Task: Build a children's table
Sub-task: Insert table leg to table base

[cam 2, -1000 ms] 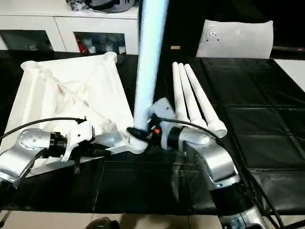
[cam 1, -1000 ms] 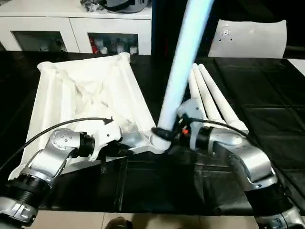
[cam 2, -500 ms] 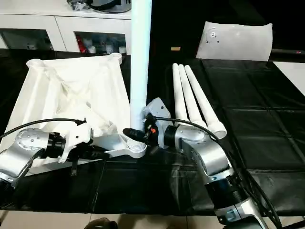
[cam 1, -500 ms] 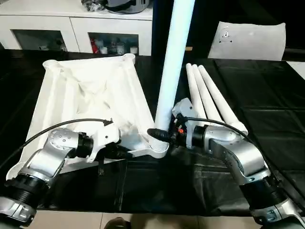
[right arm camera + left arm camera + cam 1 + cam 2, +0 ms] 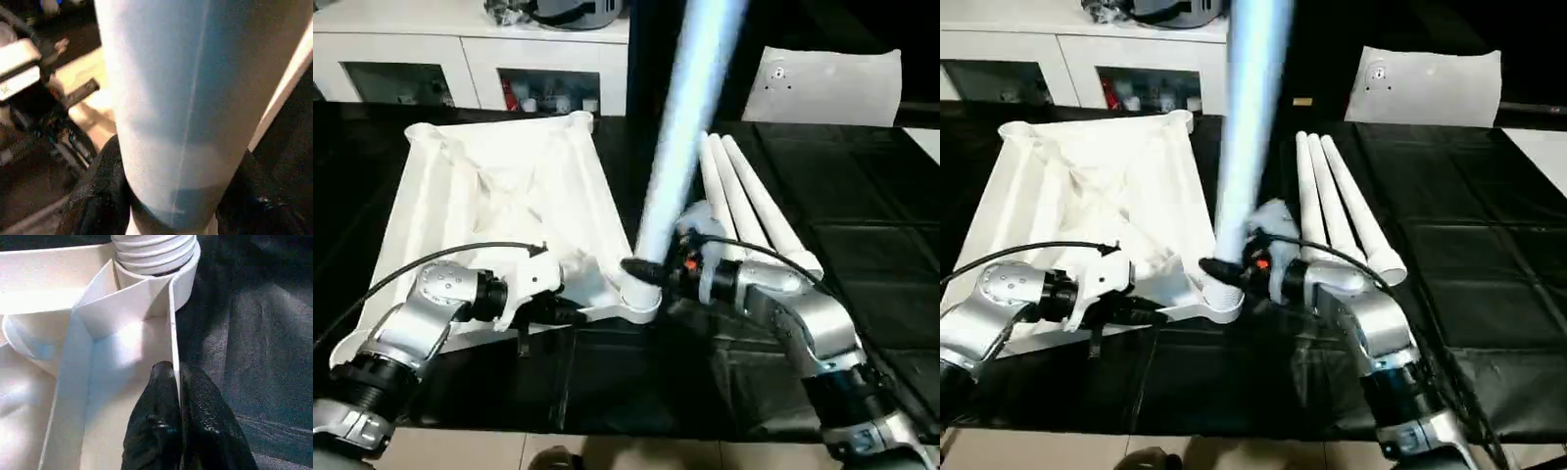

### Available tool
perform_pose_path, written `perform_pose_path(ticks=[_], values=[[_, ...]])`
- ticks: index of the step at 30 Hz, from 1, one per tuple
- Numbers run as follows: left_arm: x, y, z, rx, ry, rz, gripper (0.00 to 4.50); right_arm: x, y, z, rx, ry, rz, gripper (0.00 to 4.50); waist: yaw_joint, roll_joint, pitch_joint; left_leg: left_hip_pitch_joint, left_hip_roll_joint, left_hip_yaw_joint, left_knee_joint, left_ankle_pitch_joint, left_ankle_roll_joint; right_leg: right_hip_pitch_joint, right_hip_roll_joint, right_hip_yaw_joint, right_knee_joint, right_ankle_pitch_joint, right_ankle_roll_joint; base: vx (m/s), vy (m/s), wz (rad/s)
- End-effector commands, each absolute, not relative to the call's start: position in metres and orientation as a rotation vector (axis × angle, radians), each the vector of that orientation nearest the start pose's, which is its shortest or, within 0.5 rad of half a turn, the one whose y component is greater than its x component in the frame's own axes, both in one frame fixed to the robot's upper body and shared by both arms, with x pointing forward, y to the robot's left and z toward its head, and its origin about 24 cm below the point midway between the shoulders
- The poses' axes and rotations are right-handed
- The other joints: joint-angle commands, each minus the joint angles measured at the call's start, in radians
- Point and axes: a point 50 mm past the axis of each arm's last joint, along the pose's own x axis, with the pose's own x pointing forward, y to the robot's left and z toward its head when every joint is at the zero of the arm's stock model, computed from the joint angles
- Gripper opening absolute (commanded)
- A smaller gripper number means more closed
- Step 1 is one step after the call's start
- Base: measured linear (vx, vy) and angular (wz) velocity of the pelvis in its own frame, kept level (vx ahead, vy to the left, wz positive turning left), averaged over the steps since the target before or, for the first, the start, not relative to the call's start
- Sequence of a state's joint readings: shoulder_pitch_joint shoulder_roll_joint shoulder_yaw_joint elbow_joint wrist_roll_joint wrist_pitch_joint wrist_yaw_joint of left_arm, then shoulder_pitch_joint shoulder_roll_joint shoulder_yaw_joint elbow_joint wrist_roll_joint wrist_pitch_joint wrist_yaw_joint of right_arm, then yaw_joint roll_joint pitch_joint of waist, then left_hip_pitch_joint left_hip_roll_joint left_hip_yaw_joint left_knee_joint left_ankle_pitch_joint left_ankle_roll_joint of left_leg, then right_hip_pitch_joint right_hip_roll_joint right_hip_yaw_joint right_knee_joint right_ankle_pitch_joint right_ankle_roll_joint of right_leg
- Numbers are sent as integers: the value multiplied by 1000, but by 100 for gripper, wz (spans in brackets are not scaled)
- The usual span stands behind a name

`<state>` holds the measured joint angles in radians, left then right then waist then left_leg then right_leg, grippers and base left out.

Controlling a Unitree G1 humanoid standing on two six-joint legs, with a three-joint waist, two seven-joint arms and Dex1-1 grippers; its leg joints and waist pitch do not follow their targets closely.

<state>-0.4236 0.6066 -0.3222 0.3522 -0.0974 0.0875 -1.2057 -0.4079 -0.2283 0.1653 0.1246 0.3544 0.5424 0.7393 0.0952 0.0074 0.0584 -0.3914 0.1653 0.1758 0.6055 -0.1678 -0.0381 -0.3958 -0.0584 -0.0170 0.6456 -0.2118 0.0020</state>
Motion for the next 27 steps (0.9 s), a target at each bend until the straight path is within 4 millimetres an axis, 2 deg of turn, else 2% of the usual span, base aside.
perform_pose_path(ticks=[1,2,3,5,6,7,9,11,13,14,15,16,18,21,22,23,24,25,26,27], values=[[294,170,70,504,370,-1339,0,293,-104,58,137,373,941,189,-7,29,-61,42,57,-27,-87,-401,-94,14,-77,40,-98,-294,-187,0,0,0],[294,170,70,497,370,-1333,0,291,-107,54,127,378,928,189,-6,29,-60,44,57,-29,-88,-422,-97,14,-77,40,-99,-309,-185,0,0,0],[295,170,70,487,370,-1328,0,289,-109,50,132,375,914,189,-5,37,-59,45,56,-30,-88,-435,-100,13,-78,39,-99,-322,-183,0,0,0],[295,170,70,481,366,-1321,0,287,-111,47,152,368,892,189,-5,33,-56,50,57,-33,-89,-472,-98,11,-82,41,-107,-379,-176,0,0,0],[296,169,70,468,362,-1314,0,285,-111,46,156,355,894,189,-5,34,-57,48,57,-35,-91,-470,-97,15,-83,40,-107,-388,-174,0,0,0],[296,168,70,460,358,-1314,0,281,-112,45,152,340,892,189,-4,40,-57,50,58,-35,-92,-470,-97,13,-81,41,-109,-376,-176,0,0,0],[296,168,71,462,357,-1318,0,279,-112,45,145,331,888,189,-2,41,-59,47,58,-34,-92,-452,-92,15,-80,42,-104,-344,-184,0,0,0],[297,169,70,482,366,-1324,0,277,-112,46,109,315,909,189,-1,49,-60,46,58,-34,-92,-441,-91,16,-80,41,-101,-317,-190,0,0,0],[297,170,70,500,374,-1331,0,275,-111,47,48,311,928,189,0,44,-62,43,57,-33,-93,-422,-86,21,-79,40,-99,-289,-191,0,0,0],[297,170,70,519,380,-1340,0,274,-110,47,-50,315,965,189,1,45,-62,43,57,-31,-93,-408,-84,22,-78,41,-100,-281,-186,0,0,0],[298,171,70,527,383,-1346,0,274,-109,46,-86,317,982,189,1,39,-62,42,57,-29,-92,-400,-80,23,-78,41,-100,-278,-185,0,0,0],[298,171,70,529,383,-1347,0,274,-109,46,-92,317,985,189,1,36,-61,40,57,-28,-92,-391,-77,23,-78,42,-101,-289,-182,0,0,0],[297,169,70,546,386,-1375,0,276,-105,46,-95,326,1024,189,1,40,-60,41,57,-30,-91,-403,-73,21,-83,42,-103,-326,-182,0,0,0],[295,168,70,561,396,-1409,0,276,-101,43,-147,351,1098,189,-2,38,-58,43,59,-33,-93,-425,-74,18,-82,42,-107,-371,-175,0,0,0],[295,168,69,573,401,-1419,0,275,-99,42,-157,358,1125,189,-5,30,-58,42,59,-33,-94,-426,-72,19,-81,41,-106,-369,-176,0,0,0],[295,168,69,584,403,-1426,0,274,-97,42,-158,363,1152,189,-4,33,-58,43,60,-33,-94,-421,-72,19,-82,42,-105,-364,-176,0,0,0],[296,169,69,597,405,-1430,0,273,-96,41,-159,366,1179,189,-4,32,-58,45,59,-31,-92,-419,-68,16,-82,43,-108,-361,-177,0,0,0],[296,169,69,604,406,-1433,0,272,-95,41,-160,367,1196,189,-4,33,-59,43,60,-31,-92,-412,-65,18,-82,44,-106,-348,-180,0,0,0],[297,169,69,613,408,-1441,0,270,-93,40,-154,370,1222,189,-3,28,-60,42,60,-30,-92,-395,-60,20,-82,43,-103,-327,-183,0,0,0],[296,169,69,618,410,-1447,0,269,-92,40,-149,372,1239,189,-3,30,-61,40,60,-30,-92,-388,-59,21,-82,43,-102,-317,-184,0,0,0]])
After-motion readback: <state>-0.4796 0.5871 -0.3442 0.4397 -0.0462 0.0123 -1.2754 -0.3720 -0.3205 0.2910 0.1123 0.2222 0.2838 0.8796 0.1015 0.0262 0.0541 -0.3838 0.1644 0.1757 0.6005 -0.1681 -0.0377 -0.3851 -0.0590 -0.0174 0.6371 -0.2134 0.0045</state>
